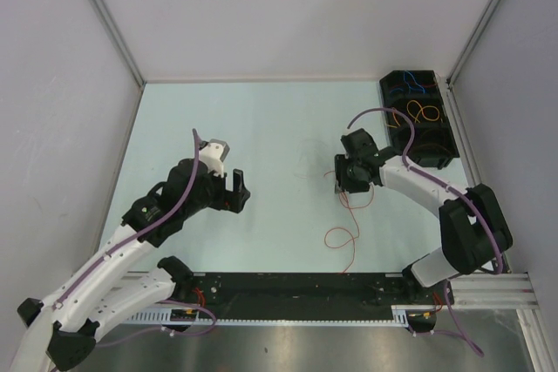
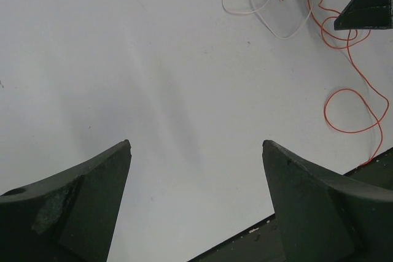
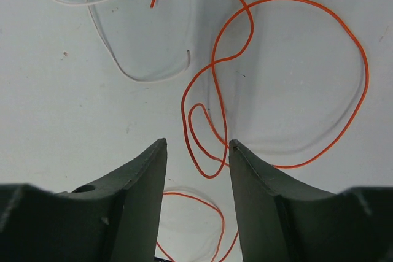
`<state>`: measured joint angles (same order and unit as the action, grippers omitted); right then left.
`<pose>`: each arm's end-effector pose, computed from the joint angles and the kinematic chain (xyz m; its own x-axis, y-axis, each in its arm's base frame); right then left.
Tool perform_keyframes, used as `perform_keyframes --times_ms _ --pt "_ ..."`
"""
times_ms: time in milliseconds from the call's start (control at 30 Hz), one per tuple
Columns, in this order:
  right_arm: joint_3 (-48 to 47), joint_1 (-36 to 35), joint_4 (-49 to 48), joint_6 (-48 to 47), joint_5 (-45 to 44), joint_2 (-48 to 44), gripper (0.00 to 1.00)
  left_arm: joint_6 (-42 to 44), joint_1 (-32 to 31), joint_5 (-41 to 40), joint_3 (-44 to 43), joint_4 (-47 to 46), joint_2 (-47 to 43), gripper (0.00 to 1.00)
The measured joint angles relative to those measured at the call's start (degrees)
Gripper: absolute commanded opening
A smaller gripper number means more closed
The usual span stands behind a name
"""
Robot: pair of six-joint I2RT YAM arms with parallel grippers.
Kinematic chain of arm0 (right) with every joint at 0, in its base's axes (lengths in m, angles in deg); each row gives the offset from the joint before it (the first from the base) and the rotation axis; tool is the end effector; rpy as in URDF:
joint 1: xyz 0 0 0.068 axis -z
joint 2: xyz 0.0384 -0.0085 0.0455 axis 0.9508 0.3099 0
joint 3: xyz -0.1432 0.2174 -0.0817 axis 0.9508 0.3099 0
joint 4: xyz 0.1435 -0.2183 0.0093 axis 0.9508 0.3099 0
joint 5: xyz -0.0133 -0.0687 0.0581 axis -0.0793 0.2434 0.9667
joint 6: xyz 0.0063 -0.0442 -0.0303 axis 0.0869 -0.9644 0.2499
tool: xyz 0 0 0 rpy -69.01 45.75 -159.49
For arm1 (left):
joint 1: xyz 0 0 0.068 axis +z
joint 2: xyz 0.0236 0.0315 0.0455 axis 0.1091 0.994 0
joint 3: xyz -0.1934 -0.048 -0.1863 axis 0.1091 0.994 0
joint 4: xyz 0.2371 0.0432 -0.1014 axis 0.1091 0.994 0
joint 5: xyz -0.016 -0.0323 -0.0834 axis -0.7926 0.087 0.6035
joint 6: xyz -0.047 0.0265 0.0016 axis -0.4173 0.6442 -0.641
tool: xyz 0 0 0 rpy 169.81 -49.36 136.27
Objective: Untangle the cables
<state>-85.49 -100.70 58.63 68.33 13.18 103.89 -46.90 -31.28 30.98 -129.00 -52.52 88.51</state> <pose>0.2577 0.1418 0.2091 -0.9031 -0.0542 -0.4259 -0.1480 0.9705 0.1902 0.1298 -0.0954 0.3070 -0.5866 0.0759 -0.8063 0.3859 0.9015 -0.1958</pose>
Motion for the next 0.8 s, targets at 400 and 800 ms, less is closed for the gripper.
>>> perform_keyframes --times_ms 400,800 --pt "-0.8 -0.6 -0.1 -0.5 -2.6 2.4 0.0 0.0 0.0 -0.4 0.0 0.0 0.0 0.91" --pt "-35.2 -0.9 5.6 -2.9 -9.8 -6.3 0.0 -1.7 0.0 -1.6 1.1 0.5 -3.8 0.91"
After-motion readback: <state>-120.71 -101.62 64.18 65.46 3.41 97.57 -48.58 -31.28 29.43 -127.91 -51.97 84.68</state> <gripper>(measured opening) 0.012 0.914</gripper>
